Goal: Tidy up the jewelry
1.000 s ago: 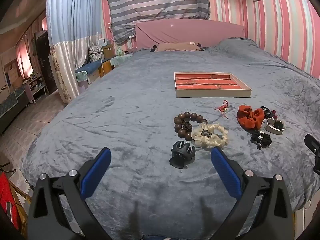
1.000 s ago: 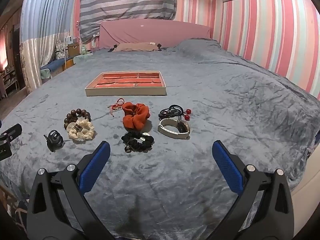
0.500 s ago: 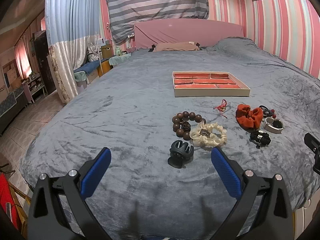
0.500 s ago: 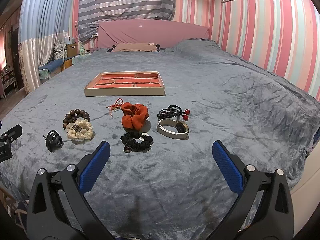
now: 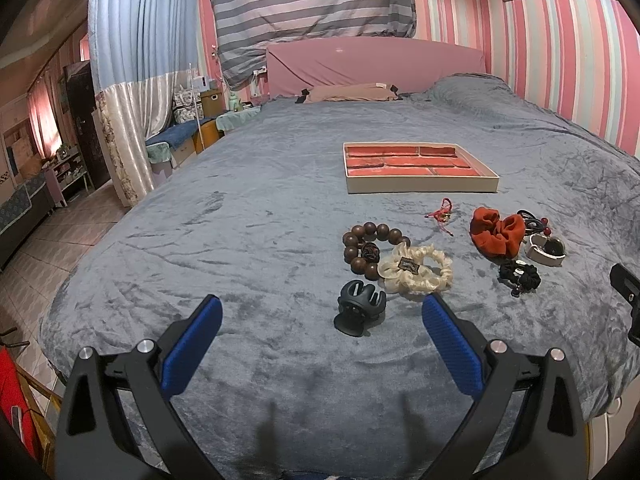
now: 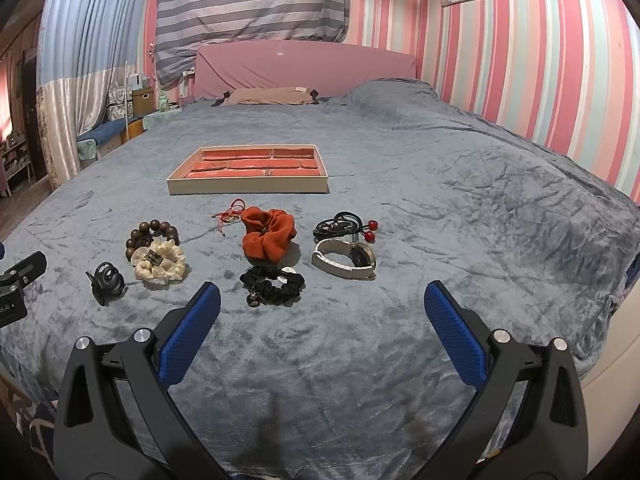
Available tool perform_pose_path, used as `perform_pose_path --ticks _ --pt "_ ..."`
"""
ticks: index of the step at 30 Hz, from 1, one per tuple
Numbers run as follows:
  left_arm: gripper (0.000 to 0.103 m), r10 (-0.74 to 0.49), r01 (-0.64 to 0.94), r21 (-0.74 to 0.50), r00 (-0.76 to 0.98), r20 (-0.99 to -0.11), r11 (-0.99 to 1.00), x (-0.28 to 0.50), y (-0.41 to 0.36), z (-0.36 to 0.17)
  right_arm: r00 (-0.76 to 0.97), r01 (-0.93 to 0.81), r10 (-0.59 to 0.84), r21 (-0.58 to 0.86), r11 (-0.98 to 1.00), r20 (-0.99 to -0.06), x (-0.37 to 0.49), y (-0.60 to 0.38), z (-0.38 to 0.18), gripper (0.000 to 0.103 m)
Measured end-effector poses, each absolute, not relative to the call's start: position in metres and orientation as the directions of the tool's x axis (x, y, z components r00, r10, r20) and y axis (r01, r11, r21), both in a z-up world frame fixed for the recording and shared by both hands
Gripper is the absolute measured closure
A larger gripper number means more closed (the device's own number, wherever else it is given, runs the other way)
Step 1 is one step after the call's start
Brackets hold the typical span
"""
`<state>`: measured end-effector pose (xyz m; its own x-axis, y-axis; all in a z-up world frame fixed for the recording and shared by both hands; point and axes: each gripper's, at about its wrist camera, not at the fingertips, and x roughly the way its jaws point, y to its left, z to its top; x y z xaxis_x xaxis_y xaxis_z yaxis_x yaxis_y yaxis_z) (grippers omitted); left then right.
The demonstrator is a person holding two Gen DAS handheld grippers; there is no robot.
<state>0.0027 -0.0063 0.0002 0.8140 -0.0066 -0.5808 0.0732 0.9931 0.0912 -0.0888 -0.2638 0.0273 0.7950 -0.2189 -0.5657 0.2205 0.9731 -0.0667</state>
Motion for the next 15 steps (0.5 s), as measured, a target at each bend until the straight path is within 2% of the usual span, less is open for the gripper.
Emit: perform_pose_path --ticks 15 --pt "0.005 -0.019 0.085 0.088 0.813 -0.583 0.992 0.0025 -0.0095 -0.0020 0.795 0.221 -0.221 -0.069 0.973 -0.564 -0.0890 -0.2634 0.0275 0.004"
